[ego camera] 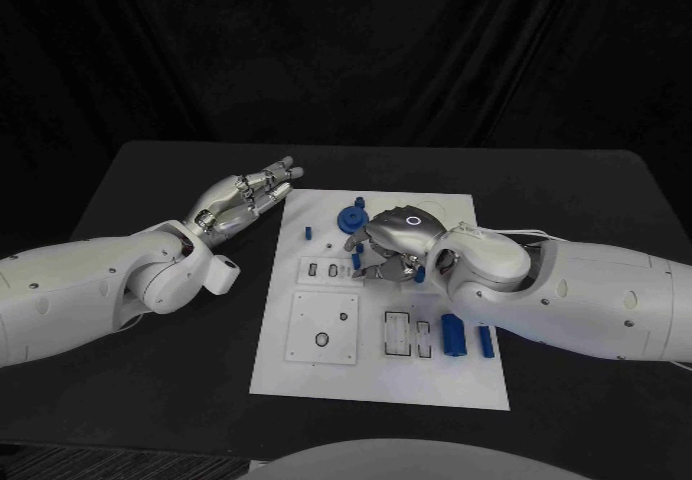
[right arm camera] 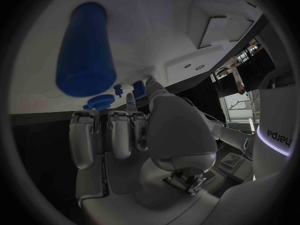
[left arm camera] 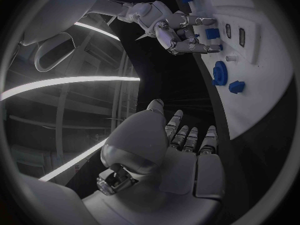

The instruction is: Assemble the parts on the task board

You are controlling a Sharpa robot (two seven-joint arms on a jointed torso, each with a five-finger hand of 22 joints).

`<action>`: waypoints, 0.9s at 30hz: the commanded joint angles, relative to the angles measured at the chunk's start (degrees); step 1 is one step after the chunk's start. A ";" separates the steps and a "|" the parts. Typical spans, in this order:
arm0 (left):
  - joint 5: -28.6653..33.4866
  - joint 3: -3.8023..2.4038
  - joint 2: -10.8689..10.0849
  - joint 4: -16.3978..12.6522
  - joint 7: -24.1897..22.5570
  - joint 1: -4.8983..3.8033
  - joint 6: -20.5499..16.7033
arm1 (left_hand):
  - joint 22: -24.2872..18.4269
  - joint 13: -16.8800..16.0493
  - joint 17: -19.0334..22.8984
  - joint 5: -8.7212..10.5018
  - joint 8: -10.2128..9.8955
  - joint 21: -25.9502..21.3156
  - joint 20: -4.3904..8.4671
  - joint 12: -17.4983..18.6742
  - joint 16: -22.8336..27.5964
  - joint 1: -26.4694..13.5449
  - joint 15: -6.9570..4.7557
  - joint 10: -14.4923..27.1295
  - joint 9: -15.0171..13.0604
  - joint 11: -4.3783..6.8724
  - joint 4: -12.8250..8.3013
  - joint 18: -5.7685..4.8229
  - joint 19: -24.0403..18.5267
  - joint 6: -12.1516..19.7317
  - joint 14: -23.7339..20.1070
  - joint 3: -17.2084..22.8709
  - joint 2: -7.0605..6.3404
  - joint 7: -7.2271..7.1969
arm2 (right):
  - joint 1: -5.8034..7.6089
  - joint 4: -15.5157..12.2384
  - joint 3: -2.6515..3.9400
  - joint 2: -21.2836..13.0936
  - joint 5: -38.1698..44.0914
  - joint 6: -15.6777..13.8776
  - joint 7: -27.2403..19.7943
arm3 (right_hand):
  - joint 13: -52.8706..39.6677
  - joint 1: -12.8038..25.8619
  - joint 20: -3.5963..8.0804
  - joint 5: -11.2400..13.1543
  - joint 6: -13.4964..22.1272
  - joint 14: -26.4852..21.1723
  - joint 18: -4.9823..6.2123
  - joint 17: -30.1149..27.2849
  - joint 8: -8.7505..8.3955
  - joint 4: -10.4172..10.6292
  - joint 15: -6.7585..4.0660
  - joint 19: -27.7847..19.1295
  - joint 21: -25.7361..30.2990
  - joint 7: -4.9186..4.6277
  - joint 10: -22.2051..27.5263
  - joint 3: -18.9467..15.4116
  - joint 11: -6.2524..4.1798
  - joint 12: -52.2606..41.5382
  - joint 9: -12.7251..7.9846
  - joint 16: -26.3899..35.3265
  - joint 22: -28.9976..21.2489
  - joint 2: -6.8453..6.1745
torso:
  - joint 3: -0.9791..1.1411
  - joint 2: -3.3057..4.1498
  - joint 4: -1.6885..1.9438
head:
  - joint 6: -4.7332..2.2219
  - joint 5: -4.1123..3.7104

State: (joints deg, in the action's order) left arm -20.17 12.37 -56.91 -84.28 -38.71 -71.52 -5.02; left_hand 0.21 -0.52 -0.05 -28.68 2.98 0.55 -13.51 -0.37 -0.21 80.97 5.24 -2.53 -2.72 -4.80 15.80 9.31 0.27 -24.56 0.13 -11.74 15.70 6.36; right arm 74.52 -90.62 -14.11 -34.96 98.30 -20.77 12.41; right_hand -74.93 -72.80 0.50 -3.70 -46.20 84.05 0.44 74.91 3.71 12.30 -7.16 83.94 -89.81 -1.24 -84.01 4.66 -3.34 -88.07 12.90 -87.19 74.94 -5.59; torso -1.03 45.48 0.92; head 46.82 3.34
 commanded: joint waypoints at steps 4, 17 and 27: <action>0.09 -0.05 -0.75 -0.89 -1.49 0.02 -0.63 | 0.05 0.26 0.05 -0.23 -0.08 -0.19 -0.45 0.12 0.21 0.26 0.29 1.47 0.09 0.92 -0.22 1.06 0.12 0.93 -0.13 0.39 -0.38 -0.81 | 0.27 -1.95 0.02 -1.48 0.35 -6.12 -1.77 | -12.62 0.96 0.26 0.82 1.94 4.80 -0.44 8.75 -0.11 2.17 -0.31 6.06 -0.19 0.32 -5.04 -0.33 -0.58 0.29 -1.08 0.16 15.06 -1.55 | -0.01 -0.03 -0.02 | -0.22 0.18; 0.10 -0.08 -3.62 -4.51 -1.81 -0.17 -9.98 | 1.47 -0.06 -0.35 17.97 0.53 2.33 -1.90 -0.19 -0.23 -4.98 1.17 -0.11 -0.12 -0.28 0.78 1.17 3.45 -1.07 1.16 -4.89 -4.65 0.39 | 9.57 -9.54 0.02 -9.66 0.35 -14.25 -2.68 | -13.37 11.78 0.25 0.85 -0.29 4.76 -0.44 8.63 1.22 4.67 -0.13 6.06 -0.19 0.31 -5.32 -2.72 -0.79 -0.42 -2.10 0.16 15.06 -1.29 | 0.12 -0.19 -0.08 | -2.79 1.25; -14.06 -0.07 -3.31 -5.58 6.45 -5.30 -19.43 | 12.61 -12.07 -12.59 15.27 3.12 26.91 -1.84 -13.45 -24.00 -2.08 4.29 -43.01 -1.29 -6.60 -0.47 0.82 42.74 -12.36 46.05 -4.64 -7.47 3.27 | 12.97 -10.50 0.00 -16.52 -7.82 -12.94 -2.15 | -10.05 17.58 -0.31 0.70 -6.10 4.05 -0.32 5.16 3.17 4.40 0.59 5.78 0.23 -0.79 -3.80 -3.75 0.02 2.65 -1.94 2.00 14.89 4.12 | 0.30 -1.32 0.17 | -4.14 1.48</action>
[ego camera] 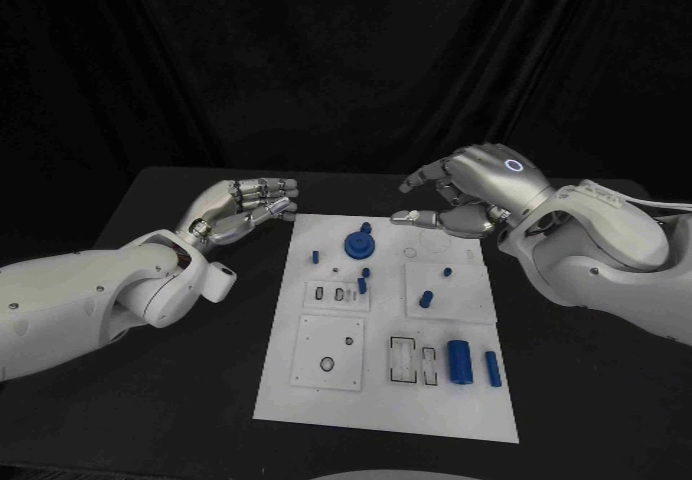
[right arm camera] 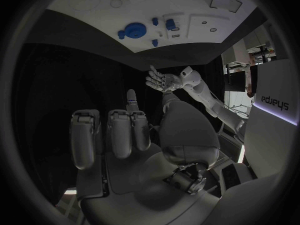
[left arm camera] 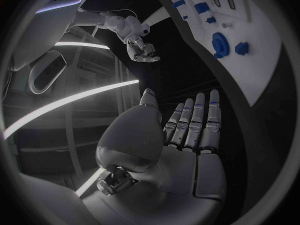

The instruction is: Assemble the parts on the task board

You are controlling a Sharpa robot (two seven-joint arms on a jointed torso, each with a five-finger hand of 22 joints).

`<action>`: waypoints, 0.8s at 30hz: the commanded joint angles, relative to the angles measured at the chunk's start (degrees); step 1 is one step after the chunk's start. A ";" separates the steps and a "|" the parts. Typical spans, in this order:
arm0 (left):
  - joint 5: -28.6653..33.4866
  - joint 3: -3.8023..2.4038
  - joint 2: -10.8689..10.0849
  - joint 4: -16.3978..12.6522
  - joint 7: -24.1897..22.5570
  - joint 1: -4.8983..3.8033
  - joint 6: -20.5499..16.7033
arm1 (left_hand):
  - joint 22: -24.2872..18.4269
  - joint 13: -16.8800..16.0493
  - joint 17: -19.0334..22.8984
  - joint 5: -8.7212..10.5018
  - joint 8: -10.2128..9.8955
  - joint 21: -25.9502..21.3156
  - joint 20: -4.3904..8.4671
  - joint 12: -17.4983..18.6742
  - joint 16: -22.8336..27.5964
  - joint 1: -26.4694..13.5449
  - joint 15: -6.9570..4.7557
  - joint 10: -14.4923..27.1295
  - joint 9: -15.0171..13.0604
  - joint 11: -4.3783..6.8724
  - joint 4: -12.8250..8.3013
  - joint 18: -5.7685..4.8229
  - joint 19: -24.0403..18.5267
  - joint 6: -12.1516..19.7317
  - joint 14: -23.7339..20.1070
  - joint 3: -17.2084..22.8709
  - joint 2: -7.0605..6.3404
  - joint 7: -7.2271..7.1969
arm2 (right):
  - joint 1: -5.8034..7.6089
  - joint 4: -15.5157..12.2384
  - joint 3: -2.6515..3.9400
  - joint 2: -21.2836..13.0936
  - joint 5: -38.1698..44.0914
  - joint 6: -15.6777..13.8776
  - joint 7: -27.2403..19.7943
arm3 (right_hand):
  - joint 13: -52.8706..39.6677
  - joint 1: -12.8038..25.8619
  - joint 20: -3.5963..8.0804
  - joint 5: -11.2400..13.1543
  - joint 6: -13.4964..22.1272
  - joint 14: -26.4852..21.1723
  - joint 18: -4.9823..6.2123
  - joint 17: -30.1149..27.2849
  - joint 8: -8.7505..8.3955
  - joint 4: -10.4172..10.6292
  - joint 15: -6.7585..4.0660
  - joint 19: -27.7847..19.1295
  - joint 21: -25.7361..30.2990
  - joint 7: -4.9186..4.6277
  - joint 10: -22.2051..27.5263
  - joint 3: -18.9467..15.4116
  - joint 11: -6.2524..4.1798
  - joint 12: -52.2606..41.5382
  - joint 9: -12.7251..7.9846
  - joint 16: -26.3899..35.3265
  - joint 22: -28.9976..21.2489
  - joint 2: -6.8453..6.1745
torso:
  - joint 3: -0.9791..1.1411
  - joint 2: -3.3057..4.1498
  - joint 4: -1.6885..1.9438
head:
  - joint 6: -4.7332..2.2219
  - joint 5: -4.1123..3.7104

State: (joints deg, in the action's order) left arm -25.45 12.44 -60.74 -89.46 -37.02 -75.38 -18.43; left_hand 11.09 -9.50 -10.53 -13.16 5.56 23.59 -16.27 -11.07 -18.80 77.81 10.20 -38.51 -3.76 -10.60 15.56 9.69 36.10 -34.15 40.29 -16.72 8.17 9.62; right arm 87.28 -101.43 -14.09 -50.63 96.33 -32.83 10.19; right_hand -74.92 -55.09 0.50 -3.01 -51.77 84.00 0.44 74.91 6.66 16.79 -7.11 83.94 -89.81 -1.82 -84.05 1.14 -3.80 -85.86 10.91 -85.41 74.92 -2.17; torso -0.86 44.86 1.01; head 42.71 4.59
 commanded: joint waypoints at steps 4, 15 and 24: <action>-16.14 -0.15 1.15 -1.08 13.24 -3.86 -4.23 | 7.13 -12.92 -11.31 0.13 1.54 13.05 5.22 -14.44 -22.19 0.44 -5.21 -18.01 -1.10 3.27 0.57 0.48 16.11 -9.00 13.21 0.11 -0.37 0.35 | 0.24 1.59 -0.02 -2.21 -8.37 1.38 0.40 | -9.50 -0.94 -0.65 -0.28 -1.04 4.10 -0.25 5.03 0.21 -0.18 0.88 5.62 0.47 -0.66 -3.48 -0.15 0.86 0.97 -0.03 0.30 14.81 1.51 | 0.25 -1.33 -0.08 | 0.47 0.44; -31.17 -0.16 5.42 -2.06 42.41 -8.92 11.16 | 62.79 -80.50 -79.47 3.31 10.67 59.15 8.71 -78.93 -71.20 -6.99 -7.78 -51.49 -5.41 5.79 0.83 -6.17 36.99 -16.60 49.71 -1.83 1.63 -1.13 | -1.86 2.93 -0.03 -3.70 -10.06 7.83 2.17 | -8.95 -4.16 -1.19 -2.66 -1.60 4.09 -0.21 4.71 -0.29 -0.25 1.26 5.56 0.59 -0.98 -3.28 0.10 1.19 1.43 -0.47 0.48 14.77 3.39 | 1.02 -2.81 -0.41 | 1.76 1.42; -37.24 -0.16 11.00 -1.10 54.63 -9.84 21.59 | 73.85 -80.50 -79.47 -6.53 18.19 64.50 9.74 -78.93 -71.20 -12.43 -10.09 -51.49 -13.84 8.51 1.03 -8.18 47.84 -20.77 49.71 -2.57 3.97 -4.02 | -3.89 3.21 -0.03 -4.64 -10.17 9.38 2.12 | -8.84 -5.44 -1.23 -4.55 -1.90 4.12 -0.23 4.75 -0.47 -0.23 1.28 5.61 0.52 -0.98 -3.27 0.09 1.20 1.50 -0.64 0.44 14.80 3.91 | 2.38 -3.97 -0.78 | 3.84 2.08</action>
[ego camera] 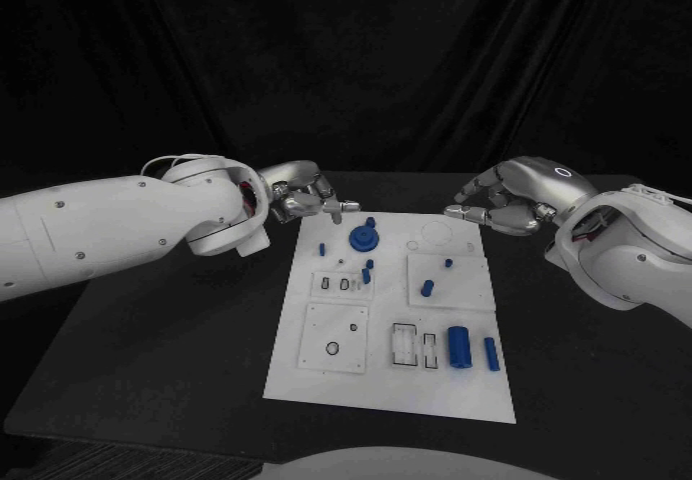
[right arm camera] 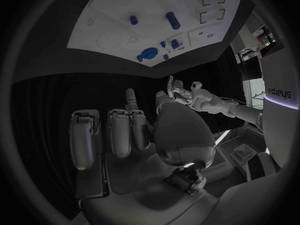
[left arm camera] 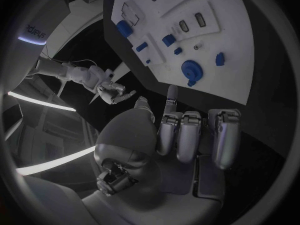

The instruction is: Assemble the parts on the task board

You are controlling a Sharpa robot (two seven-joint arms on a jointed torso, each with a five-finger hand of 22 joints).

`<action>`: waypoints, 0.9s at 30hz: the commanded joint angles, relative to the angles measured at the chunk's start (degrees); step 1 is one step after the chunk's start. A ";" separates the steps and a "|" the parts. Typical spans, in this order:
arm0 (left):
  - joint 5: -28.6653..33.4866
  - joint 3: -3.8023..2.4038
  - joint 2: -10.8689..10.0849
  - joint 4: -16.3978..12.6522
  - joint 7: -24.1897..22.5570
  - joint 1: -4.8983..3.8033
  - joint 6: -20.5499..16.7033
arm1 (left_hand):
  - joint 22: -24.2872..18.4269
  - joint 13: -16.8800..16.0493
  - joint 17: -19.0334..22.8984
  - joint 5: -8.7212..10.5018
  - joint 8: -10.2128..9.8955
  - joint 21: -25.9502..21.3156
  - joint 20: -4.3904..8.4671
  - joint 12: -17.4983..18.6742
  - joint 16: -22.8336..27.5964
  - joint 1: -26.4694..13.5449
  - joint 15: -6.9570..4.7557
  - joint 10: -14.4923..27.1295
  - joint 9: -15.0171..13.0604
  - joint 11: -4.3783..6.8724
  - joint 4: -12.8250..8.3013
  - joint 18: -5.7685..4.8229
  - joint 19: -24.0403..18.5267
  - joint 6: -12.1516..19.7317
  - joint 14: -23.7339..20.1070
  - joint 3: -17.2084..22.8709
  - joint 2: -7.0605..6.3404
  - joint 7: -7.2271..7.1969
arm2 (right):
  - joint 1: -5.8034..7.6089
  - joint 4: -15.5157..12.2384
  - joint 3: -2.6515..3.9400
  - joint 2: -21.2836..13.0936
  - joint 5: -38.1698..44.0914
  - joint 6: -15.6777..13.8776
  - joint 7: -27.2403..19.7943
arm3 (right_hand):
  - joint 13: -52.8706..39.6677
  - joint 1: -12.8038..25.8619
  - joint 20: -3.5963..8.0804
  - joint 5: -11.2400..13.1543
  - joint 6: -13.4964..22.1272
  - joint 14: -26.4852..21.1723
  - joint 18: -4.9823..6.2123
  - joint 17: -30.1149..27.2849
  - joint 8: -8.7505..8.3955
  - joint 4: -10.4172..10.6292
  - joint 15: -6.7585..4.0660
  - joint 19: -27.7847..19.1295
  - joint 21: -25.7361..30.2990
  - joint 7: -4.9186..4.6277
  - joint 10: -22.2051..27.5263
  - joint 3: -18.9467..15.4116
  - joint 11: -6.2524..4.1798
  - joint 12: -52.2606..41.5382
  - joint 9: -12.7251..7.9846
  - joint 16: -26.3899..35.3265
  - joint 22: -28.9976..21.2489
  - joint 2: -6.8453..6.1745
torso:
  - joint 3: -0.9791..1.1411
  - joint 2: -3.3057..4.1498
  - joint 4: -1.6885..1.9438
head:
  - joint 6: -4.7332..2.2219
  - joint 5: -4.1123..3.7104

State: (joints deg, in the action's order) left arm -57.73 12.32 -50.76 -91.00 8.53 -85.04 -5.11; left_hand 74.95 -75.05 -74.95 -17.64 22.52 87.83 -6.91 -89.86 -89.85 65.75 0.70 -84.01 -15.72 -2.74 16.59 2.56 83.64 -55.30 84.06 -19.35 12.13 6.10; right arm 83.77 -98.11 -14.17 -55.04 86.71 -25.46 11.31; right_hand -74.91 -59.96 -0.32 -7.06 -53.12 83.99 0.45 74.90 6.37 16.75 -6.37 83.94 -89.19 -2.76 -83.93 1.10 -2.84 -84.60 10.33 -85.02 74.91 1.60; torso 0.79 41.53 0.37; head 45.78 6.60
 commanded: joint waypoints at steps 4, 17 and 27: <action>-5.62 -0.04 4.10 1.71 11.10 -0.29 12.10 | 10.94 -14.95 -15.05 -3.21 5.67 0.59 1.56 -0.14 -0.15 2.11 -2.06 -5.99 -7.72 1.71 -1.05 -1.26 1.37 -0.24 5.94 2.60 0.51 -2.15 | -0.80 -0.49 0.04 -0.77 -0.57 1.52 0.69 | -8.83 -0.38 -0.42 -0.90 -0.86 4.13 -0.28 4.70 -0.12 -0.04 0.57 5.69 -0.22 -0.11 -3.39 0.02 0.29 0.24 -0.07 0.06 14.86 0.56 | 1.27 -0.88 -0.46 | 1.41 0.31; -6.08 -0.05 12.38 6.07 13.44 -0.35 19.83 | 10.53 -14.95 -15.05 6.64 11.18 0.08 3.18 -0.14 -0.15 0.61 -3.50 -5.99 -21.02 3.50 -1.59 -1.14 0.97 1.07 5.94 7.16 -0.16 -3.54 | -1.56 -0.44 0.05 -1.28 -0.58 1.62 0.98 | -8.87 -0.54 -0.44 -2.39 -1.29 4.23 -0.36 5.05 -0.17 -0.12 0.58 5.88 -0.52 -0.14 -3.46 -0.18 0.33 0.17 -0.16 -0.15 14.98 1.18 | 2.35 -1.24 -0.64 | 3.19 0.52; -6.10 -0.04 15.33 7.83 13.75 -0.26 21.78 | 10.03 -14.95 -15.05 7.00 7.94 -0.32 3.02 -0.14 -0.15 -0.64 -3.20 -5.99 -21.21 3.10 -2.22 -0.99 0.34 1.31 5.94 8.19 -0.66 -3.03 | -2.60 -0.22 0.05 -1.27 -0.58 1.54 0.80 | -8.61 -0.35 -0.45 -2.83 -1.70 4.22 -0.38 4.98 -0.09 0.01 0.60 5.92 -0.58 -0.19 -3.37 -0.24 0.37 0.39 -0.16 -0.13 15.00 1.75 | 2.29 -1.18 -0.75 | 3.47 0.50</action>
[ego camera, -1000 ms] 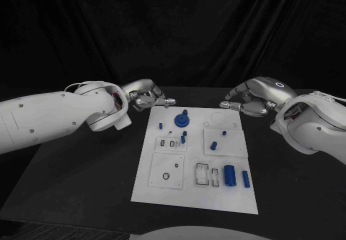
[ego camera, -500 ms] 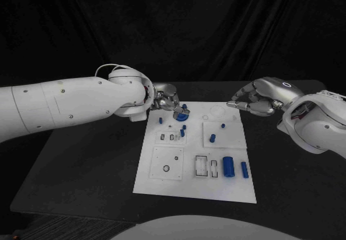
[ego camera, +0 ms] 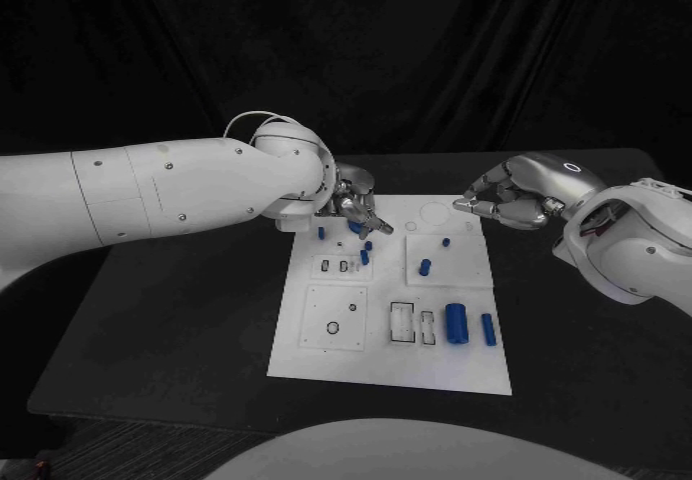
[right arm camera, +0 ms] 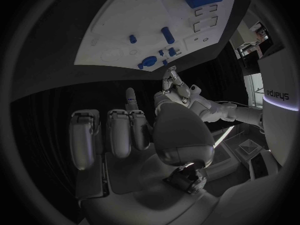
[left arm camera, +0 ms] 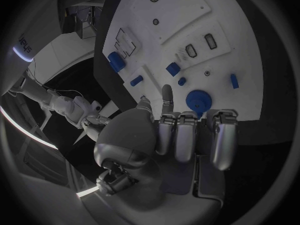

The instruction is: Assemble the parts on the task board

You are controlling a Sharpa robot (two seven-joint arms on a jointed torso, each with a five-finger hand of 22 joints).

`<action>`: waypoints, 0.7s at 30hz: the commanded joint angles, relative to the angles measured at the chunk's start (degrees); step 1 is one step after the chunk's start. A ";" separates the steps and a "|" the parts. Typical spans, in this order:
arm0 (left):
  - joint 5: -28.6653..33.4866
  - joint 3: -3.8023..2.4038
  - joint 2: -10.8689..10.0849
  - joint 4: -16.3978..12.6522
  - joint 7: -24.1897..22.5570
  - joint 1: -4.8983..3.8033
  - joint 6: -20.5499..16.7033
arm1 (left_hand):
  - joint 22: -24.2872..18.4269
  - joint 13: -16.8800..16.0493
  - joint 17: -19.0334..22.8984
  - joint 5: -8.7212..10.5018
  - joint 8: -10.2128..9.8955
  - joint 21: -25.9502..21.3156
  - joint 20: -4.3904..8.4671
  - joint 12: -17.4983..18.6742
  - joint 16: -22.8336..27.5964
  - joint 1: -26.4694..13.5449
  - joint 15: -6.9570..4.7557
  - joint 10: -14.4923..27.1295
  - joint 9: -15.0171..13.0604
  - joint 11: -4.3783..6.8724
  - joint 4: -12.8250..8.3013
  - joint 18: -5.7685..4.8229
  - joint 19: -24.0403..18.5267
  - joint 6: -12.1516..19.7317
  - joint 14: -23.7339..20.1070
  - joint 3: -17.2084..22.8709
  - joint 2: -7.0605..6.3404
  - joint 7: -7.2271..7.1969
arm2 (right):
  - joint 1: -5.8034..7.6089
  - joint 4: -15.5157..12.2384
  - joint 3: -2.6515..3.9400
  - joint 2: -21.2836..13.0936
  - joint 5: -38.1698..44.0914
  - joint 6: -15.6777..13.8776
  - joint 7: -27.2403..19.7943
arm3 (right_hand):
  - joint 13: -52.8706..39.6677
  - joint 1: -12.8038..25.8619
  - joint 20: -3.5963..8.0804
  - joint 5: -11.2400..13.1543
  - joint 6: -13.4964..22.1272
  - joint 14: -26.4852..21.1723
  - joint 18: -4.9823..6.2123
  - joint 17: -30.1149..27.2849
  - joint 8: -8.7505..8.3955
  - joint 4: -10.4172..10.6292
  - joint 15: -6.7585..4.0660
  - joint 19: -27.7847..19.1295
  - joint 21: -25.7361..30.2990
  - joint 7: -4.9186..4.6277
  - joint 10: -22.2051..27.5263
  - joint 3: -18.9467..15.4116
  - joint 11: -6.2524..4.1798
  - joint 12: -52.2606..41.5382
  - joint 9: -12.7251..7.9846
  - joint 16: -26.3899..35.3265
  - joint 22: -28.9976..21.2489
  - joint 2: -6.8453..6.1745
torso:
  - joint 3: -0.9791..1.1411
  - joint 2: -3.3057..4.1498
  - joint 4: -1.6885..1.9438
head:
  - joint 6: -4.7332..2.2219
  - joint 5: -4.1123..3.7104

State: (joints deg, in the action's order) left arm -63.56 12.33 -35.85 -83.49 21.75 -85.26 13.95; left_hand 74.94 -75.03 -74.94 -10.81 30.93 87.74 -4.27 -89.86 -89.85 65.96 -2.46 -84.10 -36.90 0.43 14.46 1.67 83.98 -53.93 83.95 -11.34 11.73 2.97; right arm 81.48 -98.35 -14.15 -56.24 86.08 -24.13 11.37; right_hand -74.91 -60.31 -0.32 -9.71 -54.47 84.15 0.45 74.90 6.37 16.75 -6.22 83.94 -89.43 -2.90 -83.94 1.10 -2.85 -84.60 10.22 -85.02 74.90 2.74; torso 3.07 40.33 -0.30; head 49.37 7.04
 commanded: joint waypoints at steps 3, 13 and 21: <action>-0.27 -0.05 0.80 0.66 0.58 0.04 2.97 | 9.98 -14.97 -15.06 0.05 -0.60 -0.30 0.34 -0.14 -0.15 -1.11 0.01 -5.90 -0.34 -0.08 -0.28 -0.08 -0.09 -0.59 6.05 0.30 -0.52 0.04 | -0.56 0.06 0.03 -0.16 0.05 0.02 0.64 | -8.51 0.06 -0.46 -0.21 -0.38 4.06 -0.40 4.99 -0.09 0.02 0.45 5.96 -0.41 -0.06 -3.34 -0.25 0.38 0.48 -0.06 -0.13 15.04 0.70 | 0.02 0.00 0.00 | -0.12 -0.01; -0.27 -0.05 0.72 0.83 0.61 0.21 2.20 | 10.01 -14.97 -15.06 0.30 1.98 -0.53 0.77 -0.14 -0.15 -2.40 -0.56 -5.90 -8.26 0.62 -2.42 -0.03 -0.15 -1.18 6.05 2.86 -1.13 -0.85 | -0.88 0.14 0.03 -0.35 0.05 -0.28 0.47 | -8.30 0.07 -0.46 -0.24 -0.41 4.07 -0.41 5.01 -0.09 0.01 0.45 5.98 -0.44 -0.07 -3.25 -0.26 0.38 0.66 -0.06 -0.14 15.05 0.76 | 0.00 0.06 -0.24 | -0.98 -0.28; -0.27 -0.05 -0.07 0.87 0.76 0.29 3.28 | 9.77 -14.97 -15.06 1.83 2.57 -0.82 0.94 -0.14 -0.15 -4.04 -0.71 -5.90 -12.53 0.73 -2.57 0.08 -0.50 -0.25 6.05 3.89 -1.03 -0.92 | -1.08 0.24 0.03 -0.39 0.05 -0.11 0.52 | -8.20 0.06 -0.46 -0.32 -0.43 4.10 -0.44 5.16 -0.10 -0.03 0.44 6.04 -0.54 -0.08 -3.22 -0.27 0.41 0.75 -0.07 -0.22 15.08 0.81 | -0.01 0.01 -0.10 | -0.46 -0.27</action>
State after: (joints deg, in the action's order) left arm -63.85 12.34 -35.91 -82.58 22.57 -85.07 16.10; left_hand 74.92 -74.94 -74.92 -9.36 33.37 87.28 -3.45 -89.85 -89.85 62.32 -2.88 -84.09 -49.36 0.85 11.77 1.68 83.57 -54.44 83.95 -7.70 10.67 2.04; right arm 80.57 -98.10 -14.15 -56.51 86.03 -24.14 11.33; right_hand -74.91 -60.10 -0.32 -9.71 -54.45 84.15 0.45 74.91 6.37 16.75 -6.22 83.94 -89.65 -2.88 -83.94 1.10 -2.85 -84.08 10.23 -85.02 74.94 2.98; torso 3.07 40.36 -0.46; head 48.80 6.77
